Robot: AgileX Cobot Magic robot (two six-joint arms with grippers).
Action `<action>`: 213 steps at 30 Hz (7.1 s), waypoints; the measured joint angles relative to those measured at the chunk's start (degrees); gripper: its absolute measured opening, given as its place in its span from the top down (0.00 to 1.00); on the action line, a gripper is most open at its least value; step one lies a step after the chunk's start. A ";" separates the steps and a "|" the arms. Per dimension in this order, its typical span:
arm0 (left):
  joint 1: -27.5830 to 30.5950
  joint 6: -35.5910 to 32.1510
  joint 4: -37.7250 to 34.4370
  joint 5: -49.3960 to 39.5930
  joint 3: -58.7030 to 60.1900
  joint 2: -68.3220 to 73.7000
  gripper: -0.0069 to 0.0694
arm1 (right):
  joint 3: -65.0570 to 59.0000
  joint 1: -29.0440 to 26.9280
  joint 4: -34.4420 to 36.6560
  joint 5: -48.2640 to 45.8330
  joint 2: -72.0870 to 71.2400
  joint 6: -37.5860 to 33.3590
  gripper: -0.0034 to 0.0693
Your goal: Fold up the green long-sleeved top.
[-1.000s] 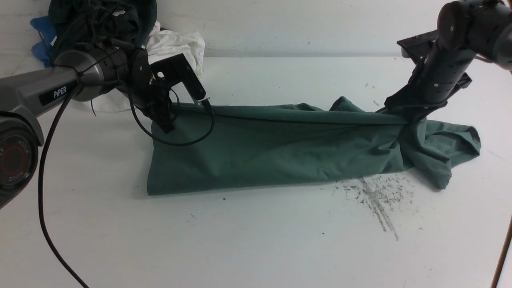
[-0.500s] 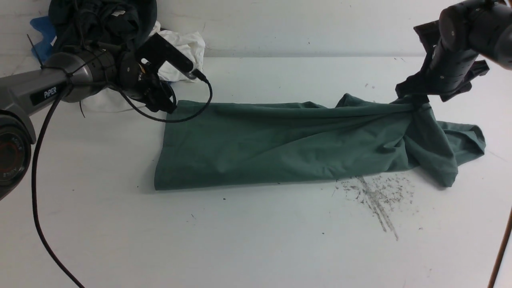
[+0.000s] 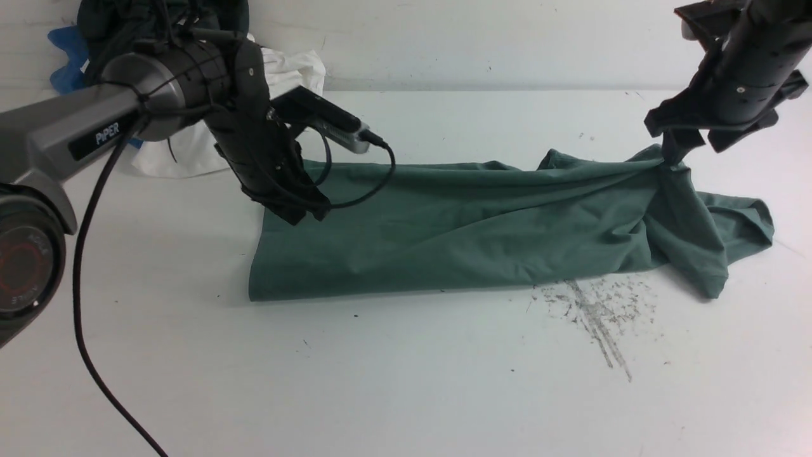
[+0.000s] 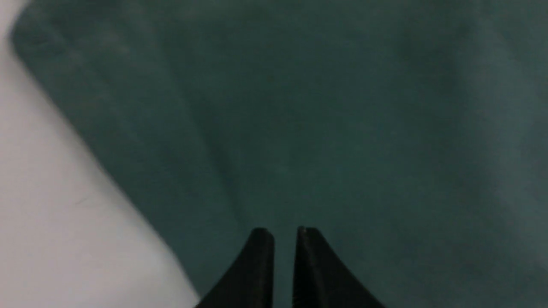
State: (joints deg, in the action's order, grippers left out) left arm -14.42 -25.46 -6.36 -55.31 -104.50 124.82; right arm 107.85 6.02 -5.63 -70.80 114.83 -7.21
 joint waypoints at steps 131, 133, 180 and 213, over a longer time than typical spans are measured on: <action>9.51 -10.20 -8.45 7.42 -1.26 7.08 0.92 | -8.73 -18.13 16.37 5.22 12.58 0.55 0.27; 9.51 -10.20 -8.45 7.42 -1.26 7.08 0.92 | -8.73 -17.06 15.55 5.31 12.58 0.67 0.27; 9.81 -10.04 -6.03 -8.92 -5.16 -7.13 0.92 | 7.26 12.04 24.83 4.27 1.63 -4.52 0.84; 9.40 -14.92 -17.65 -8.81 -5.10 -2.20 0.92 | 25.49 14.16 32.71 0.03 13.12 -12.61 0.22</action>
State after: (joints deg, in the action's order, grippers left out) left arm -5.02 -40.38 -24.01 -64.12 -109.61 122.62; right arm 133.34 20.18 27.09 -70.77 127.96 -19.82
